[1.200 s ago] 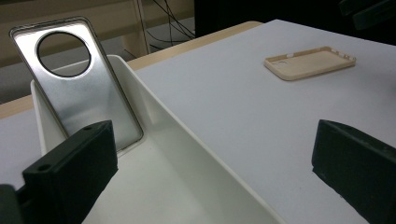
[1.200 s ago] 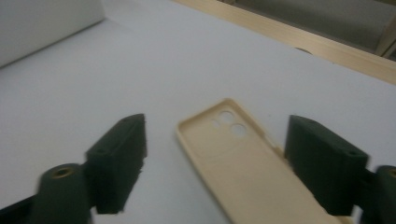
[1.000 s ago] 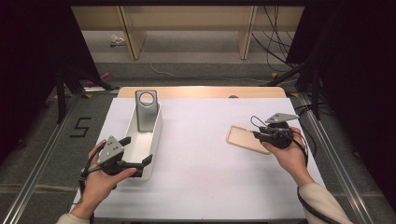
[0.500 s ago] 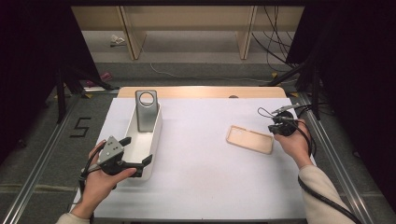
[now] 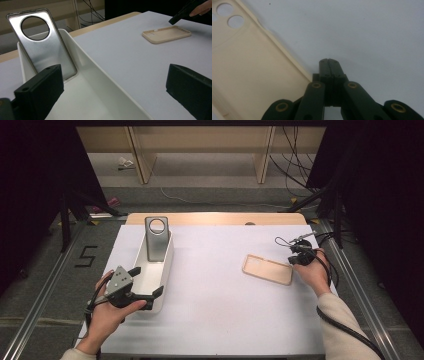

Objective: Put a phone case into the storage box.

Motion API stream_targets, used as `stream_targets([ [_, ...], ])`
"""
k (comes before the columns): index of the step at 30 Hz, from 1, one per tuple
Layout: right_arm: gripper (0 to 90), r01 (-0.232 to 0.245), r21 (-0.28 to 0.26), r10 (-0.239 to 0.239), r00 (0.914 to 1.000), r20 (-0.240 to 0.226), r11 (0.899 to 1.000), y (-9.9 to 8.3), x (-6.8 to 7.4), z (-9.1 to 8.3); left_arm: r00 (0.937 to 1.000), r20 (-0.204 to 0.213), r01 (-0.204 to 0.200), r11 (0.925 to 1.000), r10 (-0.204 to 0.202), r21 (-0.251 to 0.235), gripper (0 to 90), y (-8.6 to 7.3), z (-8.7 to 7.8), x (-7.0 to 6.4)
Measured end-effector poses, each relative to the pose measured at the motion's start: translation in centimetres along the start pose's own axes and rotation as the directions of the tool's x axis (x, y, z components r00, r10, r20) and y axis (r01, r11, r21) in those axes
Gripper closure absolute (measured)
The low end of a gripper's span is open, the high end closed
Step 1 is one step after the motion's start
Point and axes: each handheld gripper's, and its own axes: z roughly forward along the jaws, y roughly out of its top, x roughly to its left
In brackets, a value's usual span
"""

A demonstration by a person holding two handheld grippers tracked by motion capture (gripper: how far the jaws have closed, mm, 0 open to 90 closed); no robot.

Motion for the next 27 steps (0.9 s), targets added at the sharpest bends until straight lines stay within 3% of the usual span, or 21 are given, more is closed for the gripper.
stream_targets([
  [8,90.0,-0.011,0.031,0.012,0.9994,-0.032,0.999,-0.3,0.0,0.1,1.0,-0.001,0.002,1.0,-0.002,-0.001,1.2,0.0,0.0,0.0],
  [19,90.0,0.037,0.131,-0.023,0.9943,-0.104,0.991,-2.0,1.4,-1.2,1.0,0.003,-0.001,1.0,0.001,-0.001,1.5,0.0,0.0,-0.1],
  [24,90.0,0.099,0.17,-0.079,0.9895,-0.12,0.98,-2.7,3.2,-2.1,1.0,0.005,-0.003,1.0,0.003,0.0,1.5,0.0,0.0,-0.2],
  [27,90.0,0.149,0.181,-0.123,0.9816,-0.146,0.972,-3.1,4.2,-2.5,1.0,0.004,-0.002,1.0,0.002,-0.001,1.5,0.1,0.0,-0.2],
])
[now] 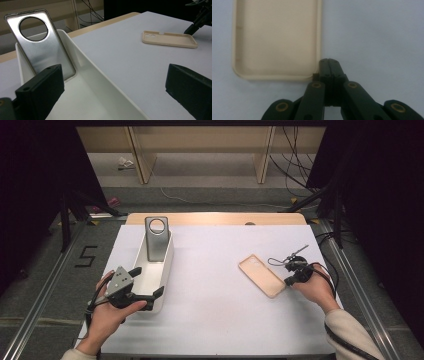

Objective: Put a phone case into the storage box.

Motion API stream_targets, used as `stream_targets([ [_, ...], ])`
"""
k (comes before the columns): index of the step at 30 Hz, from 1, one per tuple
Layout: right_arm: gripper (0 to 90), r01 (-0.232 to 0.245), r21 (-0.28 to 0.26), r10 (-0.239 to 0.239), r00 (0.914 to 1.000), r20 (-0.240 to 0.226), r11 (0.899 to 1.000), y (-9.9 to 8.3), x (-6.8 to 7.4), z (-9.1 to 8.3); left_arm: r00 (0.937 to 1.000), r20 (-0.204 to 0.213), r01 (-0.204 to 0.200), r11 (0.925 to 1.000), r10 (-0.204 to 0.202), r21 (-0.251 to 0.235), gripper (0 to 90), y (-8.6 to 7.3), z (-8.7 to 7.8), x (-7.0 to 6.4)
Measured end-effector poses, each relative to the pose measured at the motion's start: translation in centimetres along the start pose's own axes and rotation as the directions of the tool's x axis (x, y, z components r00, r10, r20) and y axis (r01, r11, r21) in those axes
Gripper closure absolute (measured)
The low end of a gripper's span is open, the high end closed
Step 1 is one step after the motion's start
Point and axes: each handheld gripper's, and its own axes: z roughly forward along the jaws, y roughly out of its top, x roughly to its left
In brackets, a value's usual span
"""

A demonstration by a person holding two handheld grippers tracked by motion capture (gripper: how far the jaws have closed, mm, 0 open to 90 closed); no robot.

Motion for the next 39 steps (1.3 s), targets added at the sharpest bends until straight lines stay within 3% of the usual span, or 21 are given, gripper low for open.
stream_targets([
  [9,90.0,0.112,0.056,-0.109,0.9923,-0.059,0.992,-0.3,3.9,-0.6,1.0,0.004,-0.001,1.0,0.001,0.0,1.5,0.0,0.1,-0.1],
  [18,90.0,0.169,0.063,-0.162,0.9815,-0.101,0.984,-0.1,6.4,-0.6,1.0,0.009,-0.003,1.0,0.003,0.001,1.6,0.0,0.1,-0.2],
  [28,90.0,0.197,0.057,-0.188,0.974,-0.127,0.979,0.2,7.4,-0.5,0.9999,0.012,-0.006,1.0,0.006,0.003,1.6,-0.1,0.2,-0.2],
  [39,90.0,0.23,0.062,-0.222,0.9677,-0.12,0.971,0.6,8.2,-0.4,0.9999,0.017,-0.002,1.0,0.002,0.006,1.6,-0.2,0.3,-0.3],
])
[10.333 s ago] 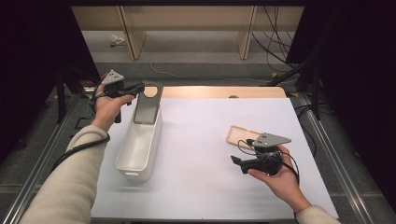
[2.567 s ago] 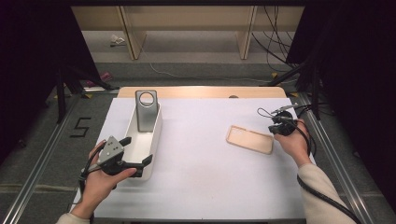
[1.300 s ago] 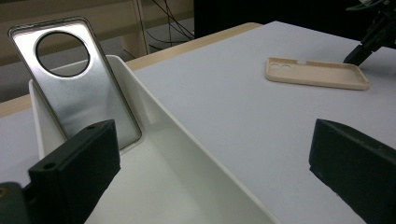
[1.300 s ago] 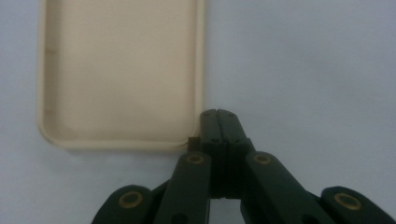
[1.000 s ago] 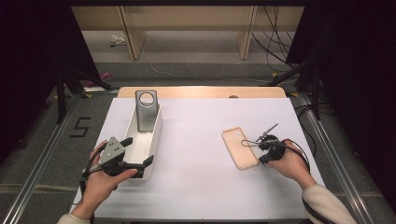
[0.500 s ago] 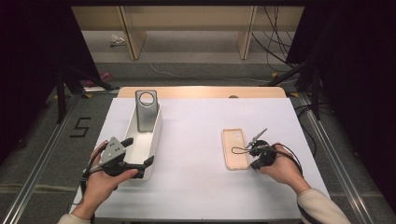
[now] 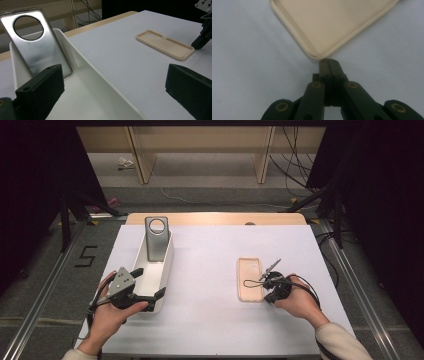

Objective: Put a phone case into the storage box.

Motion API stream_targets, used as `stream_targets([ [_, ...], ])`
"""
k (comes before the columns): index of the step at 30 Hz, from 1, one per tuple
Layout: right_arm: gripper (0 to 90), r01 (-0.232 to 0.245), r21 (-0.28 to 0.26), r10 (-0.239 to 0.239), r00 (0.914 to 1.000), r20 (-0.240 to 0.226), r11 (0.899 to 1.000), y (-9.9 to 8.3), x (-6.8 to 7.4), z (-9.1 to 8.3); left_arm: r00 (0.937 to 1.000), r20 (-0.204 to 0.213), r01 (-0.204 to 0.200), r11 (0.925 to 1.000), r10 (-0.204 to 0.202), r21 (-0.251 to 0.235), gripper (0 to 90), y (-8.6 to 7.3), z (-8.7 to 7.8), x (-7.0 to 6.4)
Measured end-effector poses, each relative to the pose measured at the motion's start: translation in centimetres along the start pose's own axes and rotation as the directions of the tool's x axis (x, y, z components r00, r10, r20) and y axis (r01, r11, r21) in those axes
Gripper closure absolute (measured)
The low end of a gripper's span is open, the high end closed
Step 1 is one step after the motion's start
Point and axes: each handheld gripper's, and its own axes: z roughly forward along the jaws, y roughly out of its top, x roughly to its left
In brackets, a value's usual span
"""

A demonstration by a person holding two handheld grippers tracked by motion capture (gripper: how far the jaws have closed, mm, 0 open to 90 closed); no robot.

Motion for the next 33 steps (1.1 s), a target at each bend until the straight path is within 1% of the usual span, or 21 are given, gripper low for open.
stream_targets([
  [2,90.0,-0.003,0.003,0.003,1.0,-0.002,1.0,0.0,0.1,0.0,1.0,0.0,-0.002,1.0,0.002,0.002,1.6,0.0,0.0,0.0],
  [4,90.0,0.007,0.002,-0.007,1.0,-0.001,1.0,0.1,0.1,0.0,1.0,0.001,-0.003,1.0,0.003,0.001,1.6,0.0,0.0,0.0],
  [6,90.0,0.004,0.004,-0.004,1.0,-0.004,1.0,0.2,0.3,0.0,1.0,0.001,-0.003,1.0,0.003,0.002,1.6,0.0,0.1,0.0],
  [11,89.9,0.013,0.004,-0.013,0.9999,-0.002,1.0,0.3,0.4,0.1,1.0,0.004,-0.003,1.0,0.003,0.002,1.6,-0.1,0.1,0.0],
  [12,88.0,0.015,0.003,-0.015,0.9999,-0.002,1.0,0.3,0.4,0.1,1.0,0.003,-0.004,1.0,0.004,0.002,1.6,-0.1,0.1,0.0],
  [13,84.1,0.021,0.006,-0.021,0.9998,0.004,1.0,0.3,0.4,0.0,1.0,0.004,-0.004,1.0,0.004,0.002,1.6,-0.1,0.1,0.0],
  [15,72.0,0.061,0.007,-0.061,0.9979,0.022,0.998,0.4,0.5,0.0,1.0,0.003,-0.003,1.0,0.003,0.002,1.6,-0.1,0.1,0.0],
  [18,60.3,0.092,0.011,-0.093,0.9953,0.027,0.996,0.5,0.5,-0.3,1.0,0.003,-0.004,1.0,0.004,0.003,1.6,-0.2,0.1,0.0],
  [21,51.3,0.118,0.015,-0.119,0.9908,0.064,0.993,0.4,0.4,-0.8,1.0,0.003,-0.004,1.0,0.004,0.004,1.6,-0.2,0.1,0.0],
  [24,44.2,0.134,-0.003,-0.134,0.9872,0.087,0.991,0.3,0.1,-1.3,1.0,0.003,-0.004,1.0,0.004,0.007,1.6,-0.2,0.1,0.0],
  [27,34.1,0.17,-0.016,-0.167,0.9789,0.117,0.985,0.4,0.2,-1.7,1.0,0.003,-0.004,1.0,0.004,0.004,1.6,-0.2,0.1,0.0],
  [28,32.0,0.182,-0.025,-0.178,0.977,0.117,0.983,0.5,0.2,-1.7,1.0,0.003,-0.003,1.0,0.003,0.003,1.6,-0.2,0.1,0.0],
  [29,29.9,0.195,-0.023,-0.191,0.975,0.114,0.981,0.5,0.3,-1.8,1.0,0.003,-0.003,1.0,0.003,0.004,1.6,-0.2,0.1,0.0],
  [30,27.3,0.214,-0.023,-0.211,0.9712,0.112,0.976,0.6,0.5,-1.8,1.0,0.003,-0.003,1.0,0.003,0.004,1.6,-0.2,0.1,0.0],
  [31,26.0,0.225,-0.023,-0.221,0.9688,0.112,0.974,0.7,0.6,-1.8,1.0,0.003,-0.004,1.0,0.004,0.005,1.7,-0.2,0.1,0.0],
  [33,23.9,0.256,-0.015,-0.252,0.9606,0.116,0.967,0.9,0.8,-1.7,1.0,0.003,-0.004,1.0,0.004,0.005,1.7,-0.2,0.1,0.0],
])
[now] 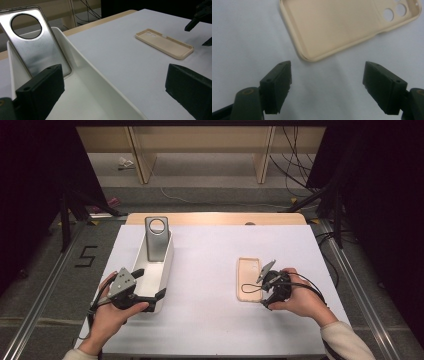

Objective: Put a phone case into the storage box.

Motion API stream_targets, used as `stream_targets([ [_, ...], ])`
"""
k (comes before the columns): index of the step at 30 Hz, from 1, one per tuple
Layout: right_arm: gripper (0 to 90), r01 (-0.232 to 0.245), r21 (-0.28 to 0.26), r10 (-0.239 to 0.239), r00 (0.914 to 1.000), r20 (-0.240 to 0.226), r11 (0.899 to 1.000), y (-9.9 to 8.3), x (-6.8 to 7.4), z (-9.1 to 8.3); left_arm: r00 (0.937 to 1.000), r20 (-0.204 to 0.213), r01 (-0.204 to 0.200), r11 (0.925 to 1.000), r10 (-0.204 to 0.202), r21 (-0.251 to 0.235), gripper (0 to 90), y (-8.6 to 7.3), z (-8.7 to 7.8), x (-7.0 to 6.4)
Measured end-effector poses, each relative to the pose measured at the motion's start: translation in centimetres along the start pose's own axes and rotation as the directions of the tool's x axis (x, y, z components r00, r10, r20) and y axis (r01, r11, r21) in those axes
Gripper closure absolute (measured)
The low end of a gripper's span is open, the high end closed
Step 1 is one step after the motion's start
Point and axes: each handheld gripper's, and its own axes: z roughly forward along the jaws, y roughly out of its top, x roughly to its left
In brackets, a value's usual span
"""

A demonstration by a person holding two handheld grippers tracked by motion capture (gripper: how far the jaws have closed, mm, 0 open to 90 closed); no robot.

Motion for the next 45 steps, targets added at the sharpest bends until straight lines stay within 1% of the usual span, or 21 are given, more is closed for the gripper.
stream_targets([
  [1,23.6,0.003,0.001,-0.003,1.0,0.004,1.0,0.1,0.1,0.0,1.0,0.0,0.0,1.0,0.0,-0.001,1.7,0.0,0.0,0.0],
  [5,20.7,0.085,-0.004,-0.085,0.9958,0.034,0.996,0.8,0.6,0.0,1.0,0.001,0.0,1.0,0.0,0.0,1.7,0.0,0.0,0.0],
  [6,22.1,0.112,-0.006,-0.111,0.9928,0.043,0.994,1.0,0.8,0.1,1.0,0.002,0.0,1.0,0.0,0.0,1.7,0.0,0.0,0.0],
  [8,23.8,0.171,0.011,-0.172,0.9839,0.05,0.985,1.5,1.2,0.2,1.0,0.001,0.0,1.0,0.0,-0.001,1.7,0.0,0.0,0.0],
  [11,28.5,0.232,0.039,-0.234,0.9701,0.064,0.972,2.3,1.5,0.3,1.0,0.001,0.0,1.0,0.0,-0.001,1.8,0.0,0.0,0.0],
  [12,29.2,0.24,0.045,-0.242,0.968,0.065,0.97,2.6,1.6,0.4,1.0,0.0,0.001,1.0,-0.001,-0.001,1.7,0.0,0.0,0.0],
  [14,29.4,0.245,0.056,-0.249,0.9667,0.061,0.968,3.0,1.8,0.5,1.0,0.0,0.001,1.0,-0.001,0.001,1.8,0.0,0.0,0.1],
  [17,29.1,0.27,0.088,-0.277,0.9583,0.072,0.959,3.4,2.1,0.8,1.0,0.003,-0.001,1.0,0.001,0.003,2.0,-0.1,0.1,0.0],
  [20,29.0,0.279,0.1,-0.286,0.9556,0.069,0.955,3.6,2.3,1.1,1.0,0.003,-0.001,1.0,0.001,0.001,2.0,0.0,0.1,-0.1],
  [21,29.0,0.28,0.094,-0.287,0.9553,0.07,0.955,3.7,2.4,1.3,1.0,0.003,-0.001,1.0,0.001,-0.001,2.0,0.0,0.1,-0.1],
  [24,29.5,0.294,0.114,-0.303,0.9501,0.072,0.949,4.1,2.4,1.5,1.0,0.003,-0.001,1.0,0.001,0.001,2.1,0.0,0.1,-0.1],
  [25,30.0,0.294,0.114,-0.303,0.9505,0.069,0.949,4.2,2.4,1.6,1.0,0.004,-0.001,1.0,0.001,0.003,2.1,0.0,0.1,-0.1],
  [29,32.9,0.302,0.128,-0.311,0.9487,0.057,0.945,4.8,2.5,2.0,1.0,0.004,-0.001,1.0,0.001,0.002,2.1,0.0,0.1,-0.1],
  [31,33.5,0.312,0.141,-0.322,0.945,0.056,0.94,5.1,2.5,2.2,1.0,0.004,0.0,1.0,0.0,0.002,2.1,0.0,0.1,0.0],
  [32,34.2,0.311,0.14,-0.32,0.9457,0.054,0.94,5.2,2.6,2.3,1.0,0.004,0.0,1.0,0.0,0.002,2.1,0.0,0.1,0.0],
  [36,36.6,0.321,0.147,-0.332,0.9419,0.053,0.935,5.6,2.6,2.4,1.0,0.005,0.0,1.0,0.0,0.001,2.1,0.0,0.1,-0.1],
  [37,37.5,0.321,0.16,-0.332,0.9419,0.051,0.934,5.7,2.7,2.4,1.0,0.005,-0.001,1.0,0.001,0.001,2.1,0.0,0.1,-0.1],
  [39,39.5,0.332,0.169,-0.344,0.9378,0.046,0.928,5.8,2.8,2.5,1.0,0.004,-0.001,1.0,0.001,0.001,2.1,0.0,0.1,-0.1],
  [40,40.1,0.336,0.162,-0.348,0.9363,0.05,0.928,5.8,2.8,2.7,1.0,0.005,-0.003,1.0,0.003,0.002,2.1,0.0,0.1,-0.1],
  [41,41.3,0.341,0.173,-0.353,0.9346,0.042,0.924,5.8,2.8,2.8,1.0,0.006,-0.003,1.0,0.003,0.002,2.1,0.0,0.1,-0.1],
  [45,44.7,0.351,0.178,-0.361,0.9318,0.032,0.919,5.8,2.9,2.9,1.0,0.006,-0.006,1.0,0.006,0.003,2.1,-0.1,0.1,-0.1],
])
